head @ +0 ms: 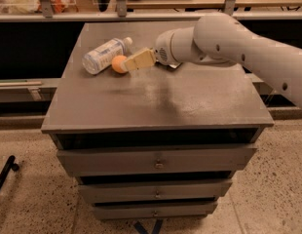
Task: Move orange near blue plastic bottle
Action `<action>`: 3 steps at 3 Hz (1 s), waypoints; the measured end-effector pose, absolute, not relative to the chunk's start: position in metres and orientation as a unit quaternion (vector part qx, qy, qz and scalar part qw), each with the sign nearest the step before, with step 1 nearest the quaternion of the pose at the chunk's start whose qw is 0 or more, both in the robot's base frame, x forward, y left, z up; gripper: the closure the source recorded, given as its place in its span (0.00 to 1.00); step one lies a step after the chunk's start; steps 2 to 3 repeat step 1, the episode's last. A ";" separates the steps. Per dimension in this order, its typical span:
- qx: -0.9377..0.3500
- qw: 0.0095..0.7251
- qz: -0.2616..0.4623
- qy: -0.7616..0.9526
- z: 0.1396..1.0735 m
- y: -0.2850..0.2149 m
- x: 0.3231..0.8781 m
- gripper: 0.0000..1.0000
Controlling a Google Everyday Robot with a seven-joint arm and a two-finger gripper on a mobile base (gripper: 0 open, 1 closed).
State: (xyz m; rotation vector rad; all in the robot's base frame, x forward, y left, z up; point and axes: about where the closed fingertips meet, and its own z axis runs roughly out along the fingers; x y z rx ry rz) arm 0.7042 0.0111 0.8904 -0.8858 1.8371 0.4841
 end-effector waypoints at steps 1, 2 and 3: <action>-0.366 0.499 0.200 0.759 0.890 0.011 0.704 0.00; -0.366 0.499 0.200 0.759 0.890 0.011 0.704 0.00; -0.366 0.499 0.200 0.759 0.890 0.011 0.704 0.00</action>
Offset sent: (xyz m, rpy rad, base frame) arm 0.0000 0.0000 0.0000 0.0000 0.0000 0.0000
